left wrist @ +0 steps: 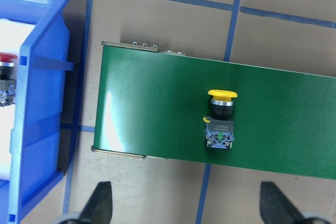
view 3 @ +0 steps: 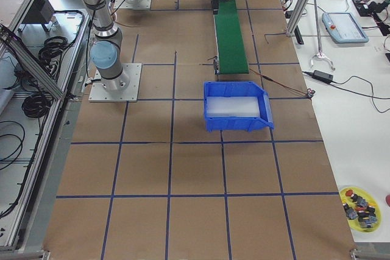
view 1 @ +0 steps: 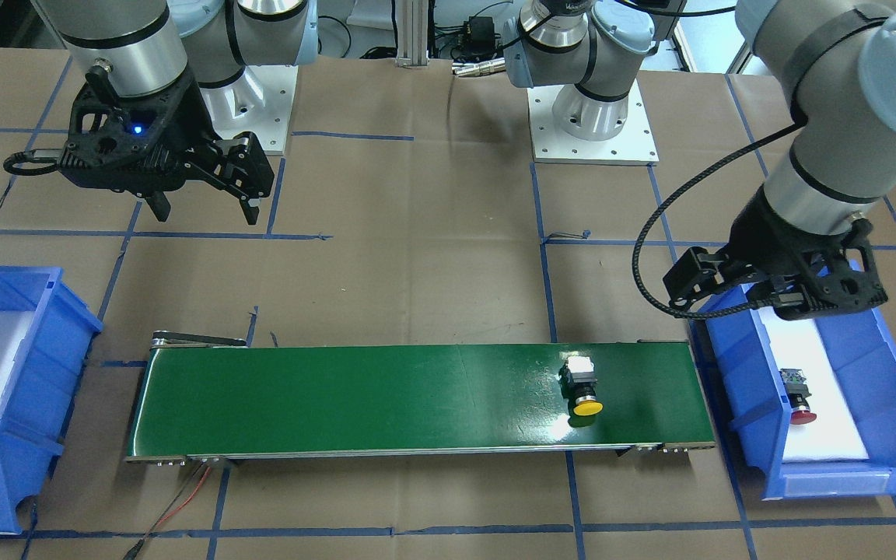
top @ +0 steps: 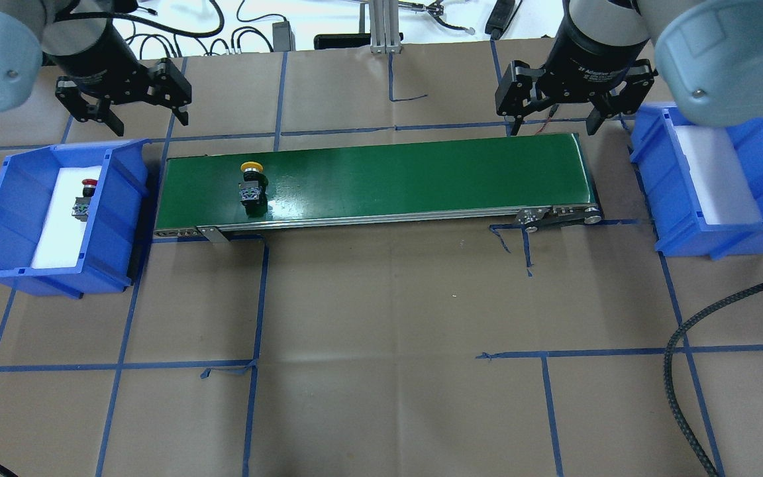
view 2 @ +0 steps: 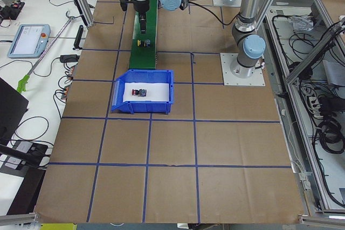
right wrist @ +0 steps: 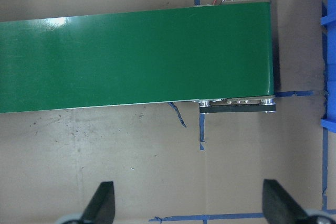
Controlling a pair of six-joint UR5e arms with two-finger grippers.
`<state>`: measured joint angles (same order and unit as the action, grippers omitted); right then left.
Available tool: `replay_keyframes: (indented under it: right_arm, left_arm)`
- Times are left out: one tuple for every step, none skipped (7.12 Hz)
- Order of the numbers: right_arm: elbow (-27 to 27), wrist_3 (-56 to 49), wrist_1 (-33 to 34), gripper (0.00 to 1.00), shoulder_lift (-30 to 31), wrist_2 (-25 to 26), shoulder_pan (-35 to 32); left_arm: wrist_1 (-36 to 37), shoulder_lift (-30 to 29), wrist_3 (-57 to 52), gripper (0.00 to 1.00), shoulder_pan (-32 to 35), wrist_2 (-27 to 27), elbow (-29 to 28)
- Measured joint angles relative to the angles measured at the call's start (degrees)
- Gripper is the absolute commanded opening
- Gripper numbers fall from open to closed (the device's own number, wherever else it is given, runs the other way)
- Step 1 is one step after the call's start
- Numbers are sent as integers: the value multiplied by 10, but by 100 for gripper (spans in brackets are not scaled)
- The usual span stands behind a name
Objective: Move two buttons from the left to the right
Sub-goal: 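Move the left gripper back over the bin to the red button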
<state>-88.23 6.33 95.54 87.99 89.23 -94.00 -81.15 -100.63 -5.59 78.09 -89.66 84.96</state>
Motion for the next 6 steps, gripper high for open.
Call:
replay_keyframes:
  right_arm:
    - [0, 0, 0, 100, 0, -1, 0]
    - [0, 0, 0, 100, 2, -1, -1]
    - [0, 0, 0, 100, 3, -1, -1]
    - [-1, 0, -1, 100, 4, -1, -1]
    - [-1, 0, -1, 100, 4, -1, -1]
    - [-1, 0, -1, 100, 4, -1, -1]
  left_arm:
    - [-2, -3, -48, 99, -39, 0, -3]
    - [-2, -5, -85, 99, -74, 0, -4]
    - [-2, -8, -122, 99, -104, 0, -4]
    - [-1, -16, -167, 99, -137, -1, -3]
    - [2, -28, -209, 99, -172, 0, -3]
    - [6, -44, -236, 99, -200, 2, -4]
